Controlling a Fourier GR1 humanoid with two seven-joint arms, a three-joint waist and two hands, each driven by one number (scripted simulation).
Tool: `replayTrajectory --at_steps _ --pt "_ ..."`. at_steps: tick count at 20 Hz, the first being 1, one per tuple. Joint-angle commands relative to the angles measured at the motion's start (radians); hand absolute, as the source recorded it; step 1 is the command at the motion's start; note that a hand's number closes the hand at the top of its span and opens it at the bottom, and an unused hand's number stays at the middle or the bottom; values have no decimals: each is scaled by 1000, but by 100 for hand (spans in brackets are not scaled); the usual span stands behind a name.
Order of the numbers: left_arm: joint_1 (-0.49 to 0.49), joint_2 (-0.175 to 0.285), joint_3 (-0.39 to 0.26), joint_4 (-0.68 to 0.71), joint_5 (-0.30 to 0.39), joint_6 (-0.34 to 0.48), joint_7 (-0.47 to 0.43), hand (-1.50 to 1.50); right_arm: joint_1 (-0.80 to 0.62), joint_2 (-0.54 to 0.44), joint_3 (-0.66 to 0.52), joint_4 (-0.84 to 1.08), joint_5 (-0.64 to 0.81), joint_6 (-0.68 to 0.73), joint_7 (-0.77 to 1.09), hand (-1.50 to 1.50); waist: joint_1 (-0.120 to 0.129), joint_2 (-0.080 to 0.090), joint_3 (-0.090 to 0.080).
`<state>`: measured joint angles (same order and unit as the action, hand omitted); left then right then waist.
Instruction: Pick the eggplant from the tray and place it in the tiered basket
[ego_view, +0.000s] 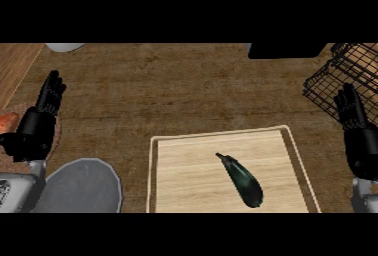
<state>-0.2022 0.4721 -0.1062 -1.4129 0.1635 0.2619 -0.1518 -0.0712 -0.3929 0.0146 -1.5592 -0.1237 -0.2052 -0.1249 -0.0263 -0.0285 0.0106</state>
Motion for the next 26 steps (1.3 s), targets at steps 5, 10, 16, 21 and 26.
replayTrajectory --at_steps 5,10,16,21,26 --pt "20 39 8 61 -51 -9 38 0 -27 121 150 -38 -101 59 320 150 37 31 -13" --pt "58 23 -32 62 -67 4 100 0 132 2 93 61 183 -227 467 -150 3 28 -19" --pt "58 -14 -61 17 -104 27 165 0 109 -138 145 -332 282 -174 886 -150 15 24 -13" --pt "27 -11 -60 19 -96 13 183 0 12 -281 258 -395 208 120 1099 -150 33 29 -16" --pt "3 -13 -59 1 -106 15 192 0 -206 -328 294 -411 55 310 1366 -150 67 33 -15"
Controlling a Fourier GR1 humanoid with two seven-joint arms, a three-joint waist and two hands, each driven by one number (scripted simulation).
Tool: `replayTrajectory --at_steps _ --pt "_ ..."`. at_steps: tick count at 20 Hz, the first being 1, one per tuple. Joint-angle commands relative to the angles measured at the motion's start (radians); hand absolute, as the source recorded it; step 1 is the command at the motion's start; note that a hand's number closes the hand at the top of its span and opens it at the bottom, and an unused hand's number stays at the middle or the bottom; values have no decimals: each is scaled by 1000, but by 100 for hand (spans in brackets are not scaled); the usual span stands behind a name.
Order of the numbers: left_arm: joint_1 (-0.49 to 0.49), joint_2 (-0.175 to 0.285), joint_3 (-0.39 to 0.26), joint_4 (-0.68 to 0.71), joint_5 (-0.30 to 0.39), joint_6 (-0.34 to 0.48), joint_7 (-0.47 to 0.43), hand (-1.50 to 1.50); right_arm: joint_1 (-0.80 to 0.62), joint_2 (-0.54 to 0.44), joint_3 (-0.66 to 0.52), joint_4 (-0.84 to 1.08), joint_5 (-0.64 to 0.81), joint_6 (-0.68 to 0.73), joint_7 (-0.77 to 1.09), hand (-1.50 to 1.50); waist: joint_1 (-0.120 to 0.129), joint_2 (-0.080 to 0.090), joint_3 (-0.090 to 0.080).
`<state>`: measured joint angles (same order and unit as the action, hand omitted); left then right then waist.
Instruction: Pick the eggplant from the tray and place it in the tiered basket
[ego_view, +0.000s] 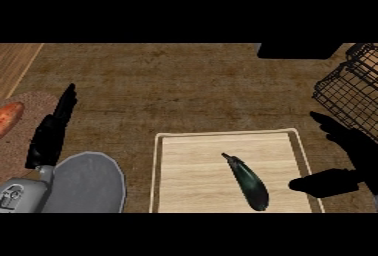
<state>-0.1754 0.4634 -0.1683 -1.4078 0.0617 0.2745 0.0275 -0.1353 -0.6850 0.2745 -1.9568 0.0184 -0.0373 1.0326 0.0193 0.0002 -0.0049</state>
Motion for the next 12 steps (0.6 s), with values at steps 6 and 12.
replayTrajectory --at_steps 6,12 --pt "-5 27 33 -8 12 -50 -3 0 -346 29 112 117 -120 150 381 -150 15 2 2" --pt "-9 -19 9 0 -9 -28 10 0 -405 116 210 263 -149 133 429 -150 4 1 2"
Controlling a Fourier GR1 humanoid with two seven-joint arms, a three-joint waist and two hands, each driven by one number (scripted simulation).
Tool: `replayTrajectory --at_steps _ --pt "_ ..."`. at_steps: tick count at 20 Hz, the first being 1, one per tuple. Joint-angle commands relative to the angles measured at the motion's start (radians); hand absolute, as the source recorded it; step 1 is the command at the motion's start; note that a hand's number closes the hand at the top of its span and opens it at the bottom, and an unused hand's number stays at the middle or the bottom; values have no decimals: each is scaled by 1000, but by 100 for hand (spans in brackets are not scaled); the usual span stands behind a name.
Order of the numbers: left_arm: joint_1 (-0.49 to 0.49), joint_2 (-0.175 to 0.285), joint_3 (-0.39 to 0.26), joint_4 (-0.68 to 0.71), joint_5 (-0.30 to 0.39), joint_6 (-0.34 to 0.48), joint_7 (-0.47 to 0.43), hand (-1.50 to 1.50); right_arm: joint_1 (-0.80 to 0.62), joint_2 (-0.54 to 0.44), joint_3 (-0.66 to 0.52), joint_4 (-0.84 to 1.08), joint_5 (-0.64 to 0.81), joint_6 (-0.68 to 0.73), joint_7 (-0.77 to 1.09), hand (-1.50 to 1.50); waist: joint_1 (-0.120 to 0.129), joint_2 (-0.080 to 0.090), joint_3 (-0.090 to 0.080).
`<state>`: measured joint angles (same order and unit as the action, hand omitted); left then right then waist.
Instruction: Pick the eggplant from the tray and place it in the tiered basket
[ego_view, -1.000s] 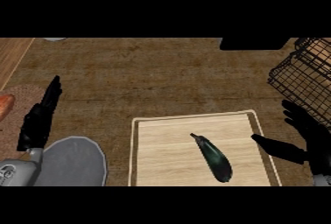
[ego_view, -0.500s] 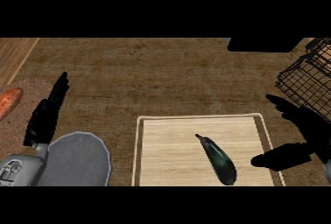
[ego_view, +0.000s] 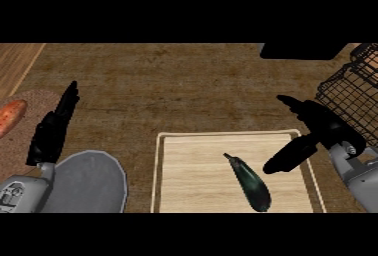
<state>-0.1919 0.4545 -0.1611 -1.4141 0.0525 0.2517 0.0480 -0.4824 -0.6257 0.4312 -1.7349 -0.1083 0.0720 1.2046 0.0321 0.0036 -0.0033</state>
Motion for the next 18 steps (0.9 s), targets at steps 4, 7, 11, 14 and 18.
replayTrajectory --at_steps 4,7,11,14,18 --pt "2 -14 12 22 -12 3 -22 0 -98 81 94 152 -46 49 249 -150 -10 -1 1" --pt "14 -2 32 16 3 -12 -20 0 -124 95 130 216 -40 58 253 -150 -7 -3 1" --pt "1 -23 29 44 -20 1 -34 0 -129 141 193 217 -24 31 276 -150 -23 -3 1" --pt "43 -18 26 11 -27 -1 -35 0 -136 124 227 181 -44 11 282 -150 -29 -11 0" --pt "30 -32 23 -27 -38 7 4 0 -104 125 235 167 -26 19 283 -150 -28 -10 2"
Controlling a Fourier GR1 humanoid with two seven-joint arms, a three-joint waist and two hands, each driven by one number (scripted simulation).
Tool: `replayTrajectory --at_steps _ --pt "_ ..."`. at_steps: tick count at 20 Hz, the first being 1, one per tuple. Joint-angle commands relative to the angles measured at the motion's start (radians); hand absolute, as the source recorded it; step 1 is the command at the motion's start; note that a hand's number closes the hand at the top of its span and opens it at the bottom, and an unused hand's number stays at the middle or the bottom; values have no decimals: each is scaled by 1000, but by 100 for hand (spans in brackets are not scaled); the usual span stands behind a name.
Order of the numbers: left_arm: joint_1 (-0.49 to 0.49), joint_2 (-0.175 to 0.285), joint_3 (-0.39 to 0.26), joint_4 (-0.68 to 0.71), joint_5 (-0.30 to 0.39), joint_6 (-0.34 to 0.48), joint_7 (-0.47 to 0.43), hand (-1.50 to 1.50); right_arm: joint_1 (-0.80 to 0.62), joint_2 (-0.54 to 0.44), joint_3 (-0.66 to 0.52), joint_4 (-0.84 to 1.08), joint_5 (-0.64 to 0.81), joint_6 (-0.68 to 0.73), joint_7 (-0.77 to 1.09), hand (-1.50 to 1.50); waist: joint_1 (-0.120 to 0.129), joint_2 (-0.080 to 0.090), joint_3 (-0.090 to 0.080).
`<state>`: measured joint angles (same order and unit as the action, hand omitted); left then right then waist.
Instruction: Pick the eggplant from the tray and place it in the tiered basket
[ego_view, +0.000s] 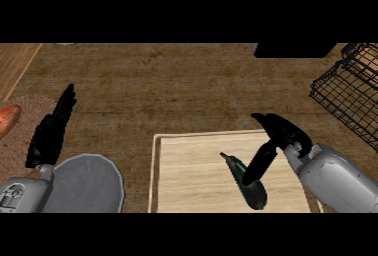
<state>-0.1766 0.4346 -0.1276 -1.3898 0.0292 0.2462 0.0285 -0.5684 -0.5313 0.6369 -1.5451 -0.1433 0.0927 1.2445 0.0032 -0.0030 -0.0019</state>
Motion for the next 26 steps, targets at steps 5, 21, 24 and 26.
replayTrajectory --at_steps 5,21,24,26 --pt "28 11 20 -23 4 -27 -1 0 -72 37 81 46 46 29 230 -150 8 1 0" --pt "19 -26 32 -19 -27 -14 18 0 -75 58 147 61 41 -12 243 -150 -6 -1 -1" --pt "51 -42 10 -67 -43 -6 32 0 -26 33 143 33 61 -19 236 -150 -5 -1 1" --pt "25 -30 18 -76 -50 -11 63 0 -19 45 144 24 81 -47 243 -150 -8 -2 1"
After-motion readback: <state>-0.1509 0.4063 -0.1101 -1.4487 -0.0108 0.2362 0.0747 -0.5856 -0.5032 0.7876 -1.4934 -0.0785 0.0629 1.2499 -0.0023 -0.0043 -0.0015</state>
